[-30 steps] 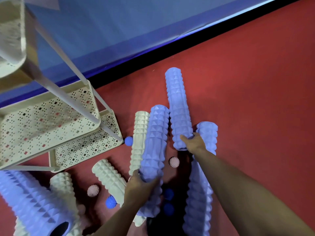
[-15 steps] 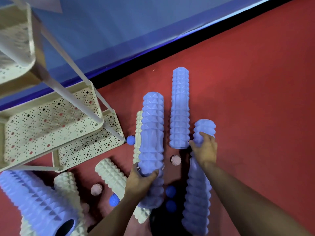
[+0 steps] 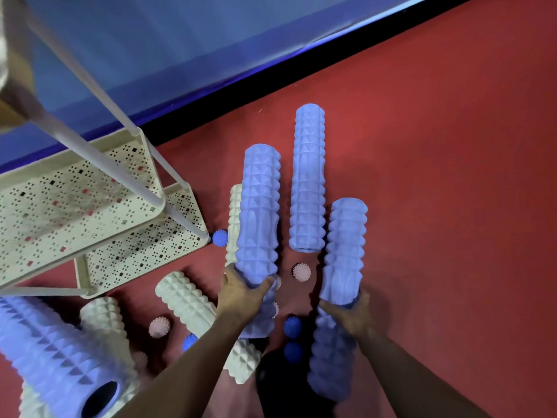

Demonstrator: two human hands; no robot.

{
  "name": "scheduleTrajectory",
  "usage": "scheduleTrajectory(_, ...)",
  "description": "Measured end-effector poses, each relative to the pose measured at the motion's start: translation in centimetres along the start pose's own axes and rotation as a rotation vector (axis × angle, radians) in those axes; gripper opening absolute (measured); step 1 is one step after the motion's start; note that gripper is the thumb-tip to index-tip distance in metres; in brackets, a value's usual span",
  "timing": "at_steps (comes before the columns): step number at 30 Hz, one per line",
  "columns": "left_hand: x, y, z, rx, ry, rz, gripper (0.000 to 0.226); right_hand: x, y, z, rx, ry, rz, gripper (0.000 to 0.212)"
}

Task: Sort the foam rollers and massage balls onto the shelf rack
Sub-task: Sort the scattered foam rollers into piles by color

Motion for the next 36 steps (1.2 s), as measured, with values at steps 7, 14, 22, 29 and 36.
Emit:
scheduleTrajectory(7, -1.1, 0.4, 1.3, -0.078, 0.009, 0.000, 0.095, -1.9, -1.4, -4.6, -0.044, -0.084, 0.138, 0.063)
scheduleTrajectory(14, -3.2, 1.1, 2.1, 0.008, 0.019, 0.016, 0.099, -8.5, -2.9, -16.7, 0.057, -0.310, 0.183, 0.076)
scheduleTrajectory(22, -5.3, 1.0, 1.8, 0.037, 0.064, 0.030, 0.098, -14.5, 0.3, -23.5, 0.199, -0.347, 0.156, 0.085)
scheduleTrajectory(29, -6.0, 1.8, 1.5, 0.082, 0.099, 0.059, 0.106, -16.1, 1.5, -21.6, 0.291, -0.345, 0.070, 0.092)
scheduleTrajectory(36, -5.5, 1.6, 1.7, 0.116, 0.098, 0.069, 0.108, -12.9, 1.2, -21.6, 0.343, -0.435, 0.288, 0.077)
Point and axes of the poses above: each hand's wrist, its own x-axis away from the middle knuckle, its own y-axis out of the palm, z = x × y, the point moved 3 cm from there along -x, towards the middle knuckle
